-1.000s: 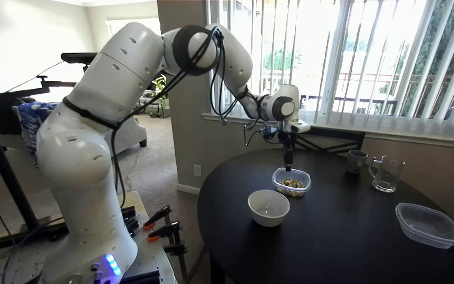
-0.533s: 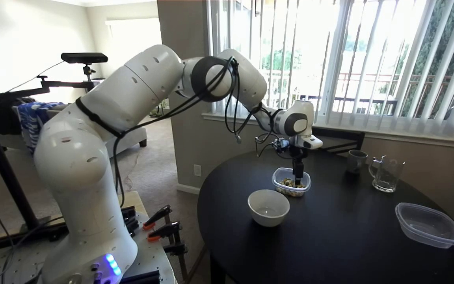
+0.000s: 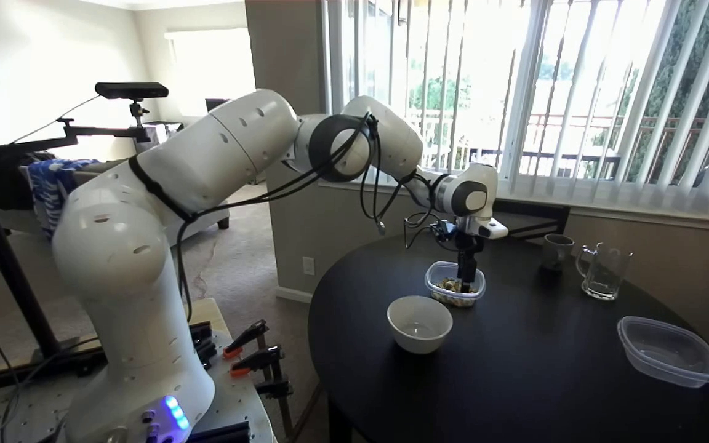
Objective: Pick up the clear lunch box with candy and pour all the candy into the white bowl
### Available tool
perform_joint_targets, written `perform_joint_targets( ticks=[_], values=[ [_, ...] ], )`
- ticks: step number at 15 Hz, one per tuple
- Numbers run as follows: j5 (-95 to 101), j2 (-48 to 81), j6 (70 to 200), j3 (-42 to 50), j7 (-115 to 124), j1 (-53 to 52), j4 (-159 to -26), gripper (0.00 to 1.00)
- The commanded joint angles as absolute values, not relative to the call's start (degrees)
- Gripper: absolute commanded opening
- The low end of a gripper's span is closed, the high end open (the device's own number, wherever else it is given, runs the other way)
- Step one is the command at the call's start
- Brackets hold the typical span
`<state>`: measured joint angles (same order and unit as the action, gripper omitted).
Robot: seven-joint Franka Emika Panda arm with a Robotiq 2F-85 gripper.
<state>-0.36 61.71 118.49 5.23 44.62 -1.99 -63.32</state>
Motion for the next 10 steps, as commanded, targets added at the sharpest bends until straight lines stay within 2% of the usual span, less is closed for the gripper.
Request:
perform_joint_targets(
  ticks=[1, 8, 9, 10],
  values=[
    [-2.93, 63.93, 116.83, 4.27, 42.30, -0.64, -60.77, 1.00],
    [-5.39, 69.16, 116.99, 3.46, 40.99, 1.19, -56.06, 1.00],
    [-5.35, 69.42, 117.22, 3.42, 40.48, 1.31, -55.76, 0.75],
    [-5.34, 69.47, 117.51, 3.46, 39.98, 1.33, -55.75, 0.74]
  ],
)
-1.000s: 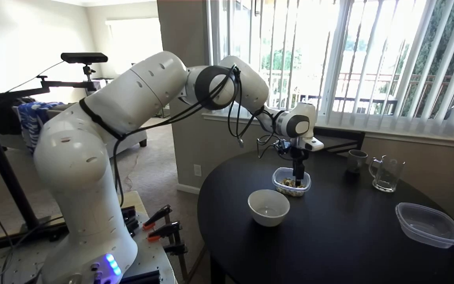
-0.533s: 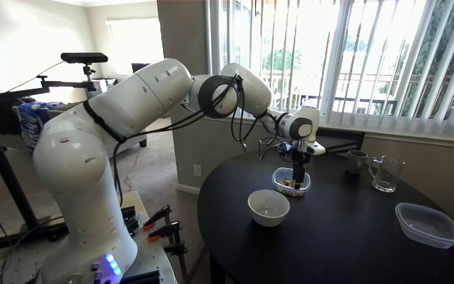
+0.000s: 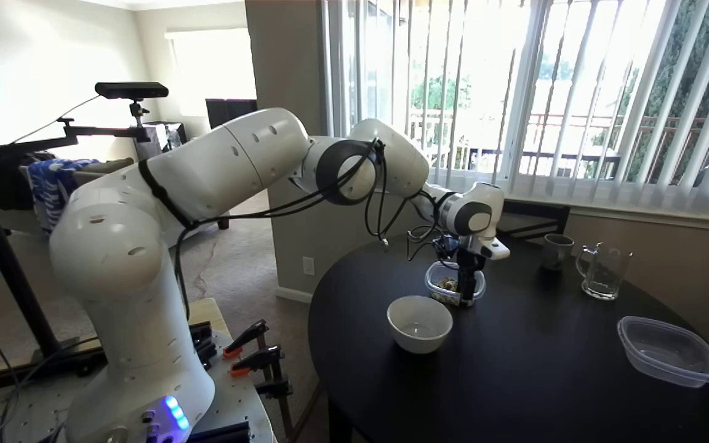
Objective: Pick up the clear lunch box with candy and pour all the candy into the white bowl
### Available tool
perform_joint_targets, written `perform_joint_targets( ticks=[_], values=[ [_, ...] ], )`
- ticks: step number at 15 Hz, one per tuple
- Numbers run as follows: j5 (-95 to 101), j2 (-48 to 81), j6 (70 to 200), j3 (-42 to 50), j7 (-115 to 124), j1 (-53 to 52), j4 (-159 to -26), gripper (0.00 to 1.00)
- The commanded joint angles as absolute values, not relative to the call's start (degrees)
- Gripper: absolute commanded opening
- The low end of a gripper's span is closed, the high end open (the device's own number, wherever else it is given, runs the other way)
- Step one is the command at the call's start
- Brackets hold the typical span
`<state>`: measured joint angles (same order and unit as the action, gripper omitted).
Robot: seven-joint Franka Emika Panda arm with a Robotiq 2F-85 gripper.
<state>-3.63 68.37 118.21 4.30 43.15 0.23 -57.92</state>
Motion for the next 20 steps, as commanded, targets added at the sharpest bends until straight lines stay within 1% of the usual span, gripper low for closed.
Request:
perform_joint_targets(
  ticks=[1, 8, 10, 11, 13, 15, 16, 20],
  values=[
    [-5.38, 69.72, 117.50, 3.44, 39.67, 1.44, -55.35, 0.67],
    [-4.40, 68.15, 118.87, 2.70, 38.62, 1.56, -57.54, 0.20],
    [-4.22, 67.50, 119.52, 2.71, 38.51, 1.32, -58.50, 0.09],
    [-4.08, 67.06, 120.04, 2.75, 38.48, 1.14, -59.15, 0.06],
    [-3.75, 66.06, 121.14, 2.72, 38.30, 0.76, -60.37, 0.04],
    [-3.26, 64.47, 122.32, 2.82, 37.77, 0.13, -62.49, 0.00],
    [-2.92, 63.68, 122.53, 3.03, 37.58, -0.28, -63.67, 0.05],
    [-1.74, 59.77, 123.14, 3.46, 36.53, -1.47, -70.52, 0.05]
  ],
)
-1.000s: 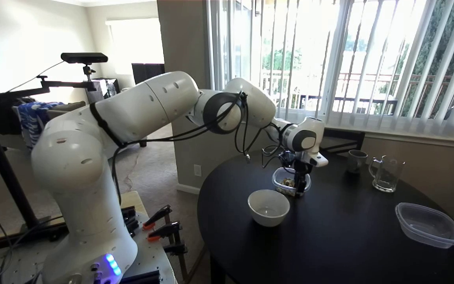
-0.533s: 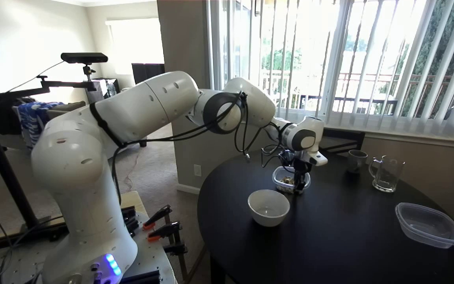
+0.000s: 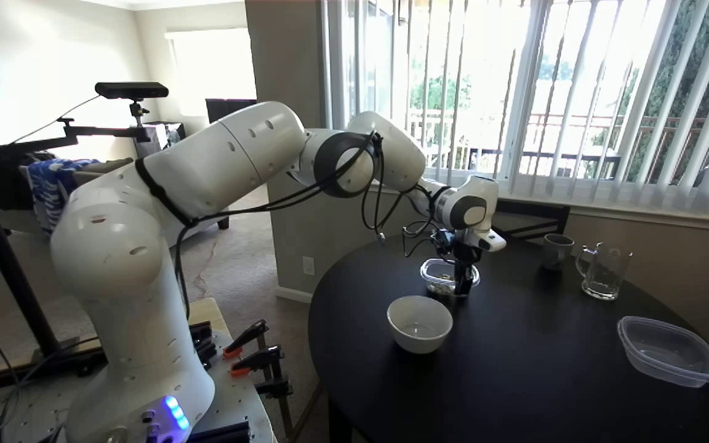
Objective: Pick up the clear lunch box with candy and pour all the candy into the white bowl
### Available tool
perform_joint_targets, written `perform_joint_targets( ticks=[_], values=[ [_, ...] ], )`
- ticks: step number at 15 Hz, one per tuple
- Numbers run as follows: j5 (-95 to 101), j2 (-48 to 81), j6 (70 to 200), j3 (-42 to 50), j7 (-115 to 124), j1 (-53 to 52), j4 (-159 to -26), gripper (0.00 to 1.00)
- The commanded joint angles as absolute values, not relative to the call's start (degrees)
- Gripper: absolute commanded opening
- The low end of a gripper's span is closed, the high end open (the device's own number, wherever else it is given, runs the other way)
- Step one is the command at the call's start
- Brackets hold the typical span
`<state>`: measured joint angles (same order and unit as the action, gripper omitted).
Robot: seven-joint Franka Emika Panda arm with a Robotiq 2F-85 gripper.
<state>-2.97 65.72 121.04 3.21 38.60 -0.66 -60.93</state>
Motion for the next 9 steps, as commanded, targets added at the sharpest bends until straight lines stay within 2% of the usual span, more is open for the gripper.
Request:
perform_joint_targets(
  ticks=[1, 9],
  values=[
    [-1.54, 58.45, 123.87, 3.50, 36.28, -1.76, -72.81, 0.05],
    [0.89, 47.27, 135.00, 8.12, 36.91, -8.44, -92.04, 0.05]
  ],
)
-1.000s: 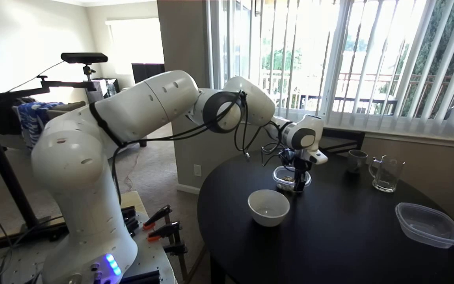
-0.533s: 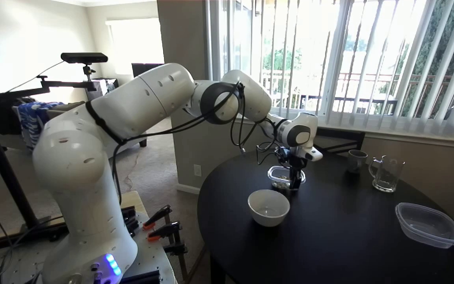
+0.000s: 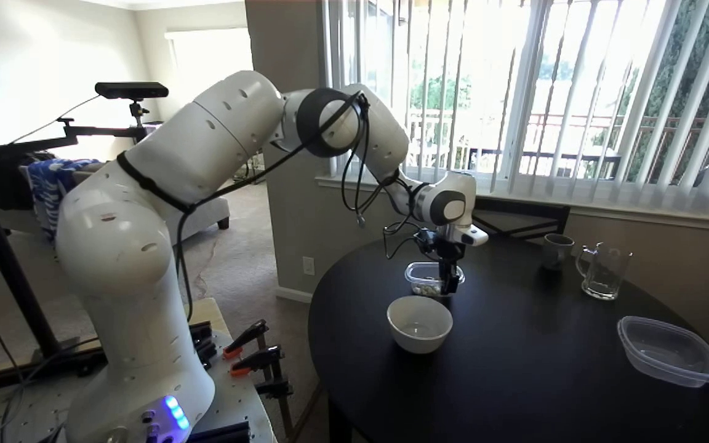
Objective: Pick up the clear lunch box with candy and pour all the candy into the white bowl
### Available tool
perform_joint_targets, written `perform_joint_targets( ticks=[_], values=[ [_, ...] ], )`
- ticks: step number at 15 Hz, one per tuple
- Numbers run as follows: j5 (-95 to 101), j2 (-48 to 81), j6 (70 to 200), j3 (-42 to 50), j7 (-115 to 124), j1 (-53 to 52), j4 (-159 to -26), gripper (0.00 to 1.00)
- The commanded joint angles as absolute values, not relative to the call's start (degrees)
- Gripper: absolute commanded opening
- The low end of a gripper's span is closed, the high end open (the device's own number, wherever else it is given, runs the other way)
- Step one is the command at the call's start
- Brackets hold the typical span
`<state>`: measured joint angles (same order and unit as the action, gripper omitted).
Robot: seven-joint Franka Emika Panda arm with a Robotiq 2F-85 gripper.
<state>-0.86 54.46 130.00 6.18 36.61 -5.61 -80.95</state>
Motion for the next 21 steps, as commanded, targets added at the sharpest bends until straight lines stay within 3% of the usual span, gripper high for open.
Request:
perform_joint_targets(
  ticks=[1, 13, 21],
  values=[
    [1.44, 45.84, 136.41, 8.64, 37.21, -9.39, -94.46, 0.05],
    [14.23, 22.47, 147.85, 16.00, 48.64, -19.03, -124.40, 0.05],
    [21.20, 12.23, 144.86, 14.47, 62.06, -14.63, -126.78, 0.05]
  ],
)
